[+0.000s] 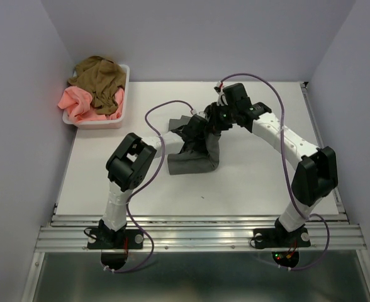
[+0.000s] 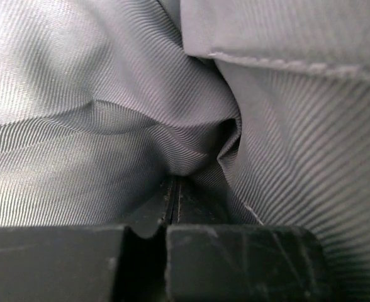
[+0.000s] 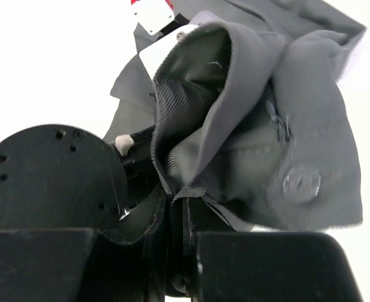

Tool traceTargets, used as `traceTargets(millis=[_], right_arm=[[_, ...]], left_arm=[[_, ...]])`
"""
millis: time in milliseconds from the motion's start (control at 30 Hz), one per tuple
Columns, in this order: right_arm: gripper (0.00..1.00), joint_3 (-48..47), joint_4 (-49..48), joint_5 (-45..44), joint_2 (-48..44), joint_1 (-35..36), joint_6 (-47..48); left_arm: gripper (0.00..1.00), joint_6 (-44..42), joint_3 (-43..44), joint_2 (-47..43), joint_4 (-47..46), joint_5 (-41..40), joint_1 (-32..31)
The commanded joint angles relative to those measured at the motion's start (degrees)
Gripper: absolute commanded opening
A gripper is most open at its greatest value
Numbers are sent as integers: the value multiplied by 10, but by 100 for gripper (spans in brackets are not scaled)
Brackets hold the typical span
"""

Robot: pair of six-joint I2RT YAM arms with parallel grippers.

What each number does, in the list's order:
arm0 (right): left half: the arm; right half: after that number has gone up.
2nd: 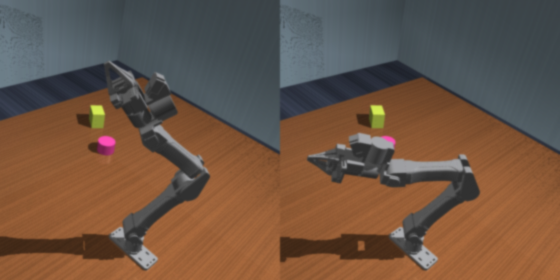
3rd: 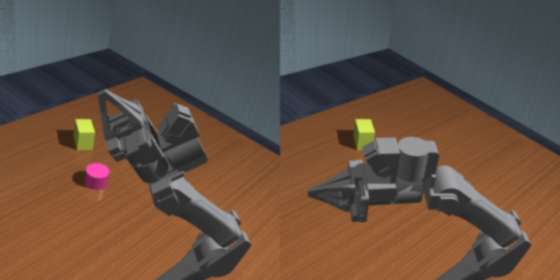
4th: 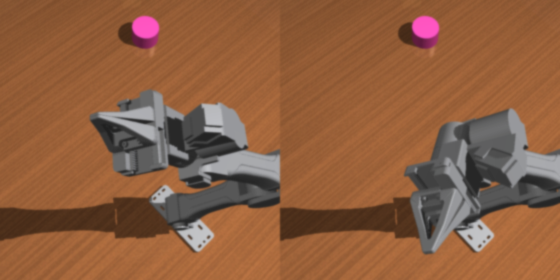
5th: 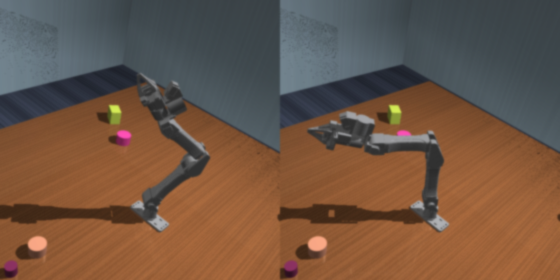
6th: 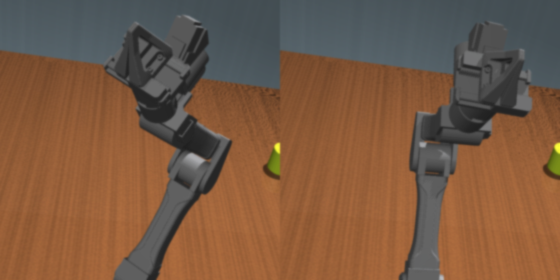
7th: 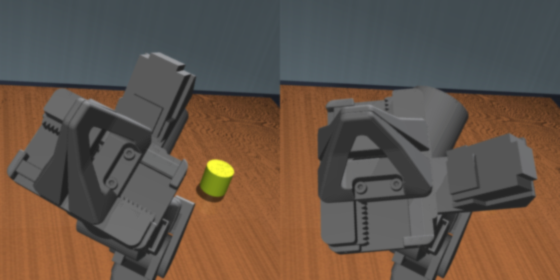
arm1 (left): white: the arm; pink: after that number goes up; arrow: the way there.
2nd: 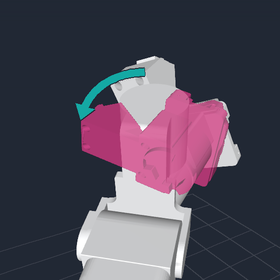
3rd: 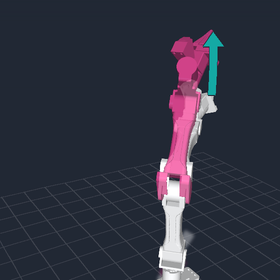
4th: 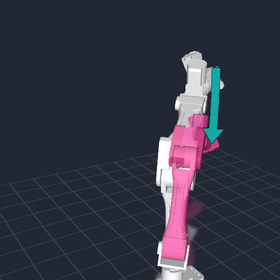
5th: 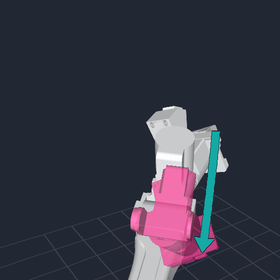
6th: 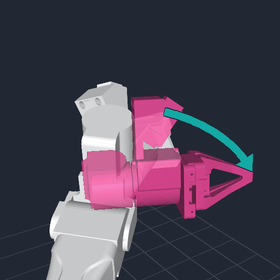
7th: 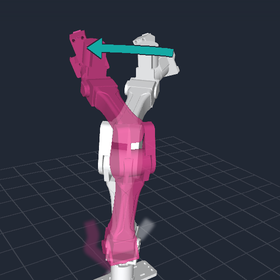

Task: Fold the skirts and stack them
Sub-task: Fold the skirt

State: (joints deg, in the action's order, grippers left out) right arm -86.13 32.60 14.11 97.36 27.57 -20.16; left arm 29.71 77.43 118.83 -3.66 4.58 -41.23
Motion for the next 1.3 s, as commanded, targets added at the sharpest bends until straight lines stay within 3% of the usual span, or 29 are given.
traceTargets(millis=[0, 400, 800, 1033, 1267], right_arm=[[1, -26, -28, 15, 23, 22, -36], [1, -21, 29, -130, 23, 22, -15], [1, -44, 60, -182, 29, 22, 21], [1, -58, 67, -170, 39, 22, 30], [1, -92, 78, -169, 55, 38, 39]], left_arm=[[0, 7, -18, 24, 27, 13, -6], [0, 1, -22, -74, 59, 0, 3], [0, -16, -127, -212, 59, -6, 91], [0, -26, -169, -210, 48, -18, 143], [0, -23, -167, -149, 24, 4, 144]])
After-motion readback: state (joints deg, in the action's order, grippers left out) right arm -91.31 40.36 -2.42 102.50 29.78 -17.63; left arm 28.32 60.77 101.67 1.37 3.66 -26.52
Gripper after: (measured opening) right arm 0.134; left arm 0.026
